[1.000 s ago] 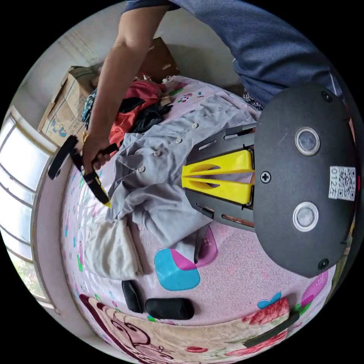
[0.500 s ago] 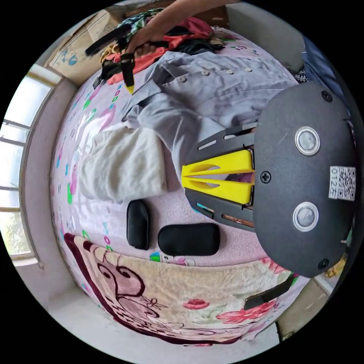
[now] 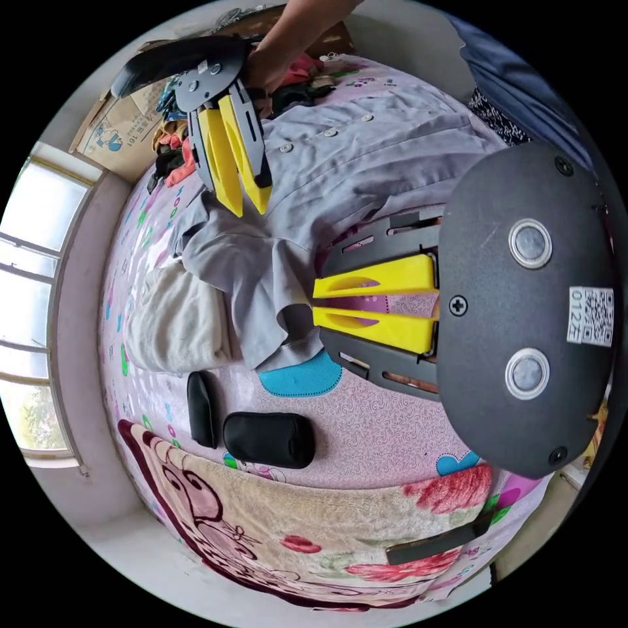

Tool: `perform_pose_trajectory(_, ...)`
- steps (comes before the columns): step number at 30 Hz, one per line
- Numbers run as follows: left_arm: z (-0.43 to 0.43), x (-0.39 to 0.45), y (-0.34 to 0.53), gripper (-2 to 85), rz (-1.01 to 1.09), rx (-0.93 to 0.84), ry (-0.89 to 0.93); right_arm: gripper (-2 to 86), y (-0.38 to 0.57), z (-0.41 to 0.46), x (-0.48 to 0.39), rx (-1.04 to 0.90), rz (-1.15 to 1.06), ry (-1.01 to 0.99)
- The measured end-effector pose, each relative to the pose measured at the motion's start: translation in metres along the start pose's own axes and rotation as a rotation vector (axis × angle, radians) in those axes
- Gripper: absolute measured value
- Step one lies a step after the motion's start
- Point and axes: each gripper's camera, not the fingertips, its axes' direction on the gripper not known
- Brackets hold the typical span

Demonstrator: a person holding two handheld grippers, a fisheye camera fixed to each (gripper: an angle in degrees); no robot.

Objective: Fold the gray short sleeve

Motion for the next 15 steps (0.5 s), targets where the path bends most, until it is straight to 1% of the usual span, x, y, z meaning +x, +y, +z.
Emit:
perform_pose_trajectory(3, 0.005, 0.010, -0.005, 2.2, 0.069, 0.004, -0.068, 7.4, 0.021, -0.014, -0.022, 0.006, 0.051, -0.028)
perform_pose_trajectory(5, 0.003, 0.013, -0.005, 2.4, 0.107, 0.006, -0.146, 7.2, 0.050, -0.032, -0.040, 0.010, 0.108, -0.033)
perform_pose_trajectory(6, 0.001, 0.013, -0.004, 2.4, 0.116, 0.023, -0.148, 7.1, 0.059, -0.037, -0.045, 0.010, 0.125, -0.032)
perform_pose_trajectory(7, -0.004, 0.012, -0.001, 2.5, 0.138, 0.047, -0.133, 7.0, 0.075, -0.045, -0.055, 0.004, 0.159, -0.042)
perform_pose_trajectory(10, 0.002, 0.011, 0.000, 2.4, 0.203, 0.019, -0.051, 6.7, 0.111, -0.059, -0.087, -0.037, 0.241, -0.084)
perform_pose_trajectory(12, 0.006, 0.014, -0.003, 2.3, 0.248, 0.027, -0.026, 6.8, 0.126, -0.064, -0.113, -0.068, 0.275, -0.100)
perform_pose_trajectory(15, 0.026, 0.022, -0.011, 1.8, 0.318, -0.045, -0.015, 7.1, 0.138, -0.069, -0.169, -0.092, 0.294, -0.133)
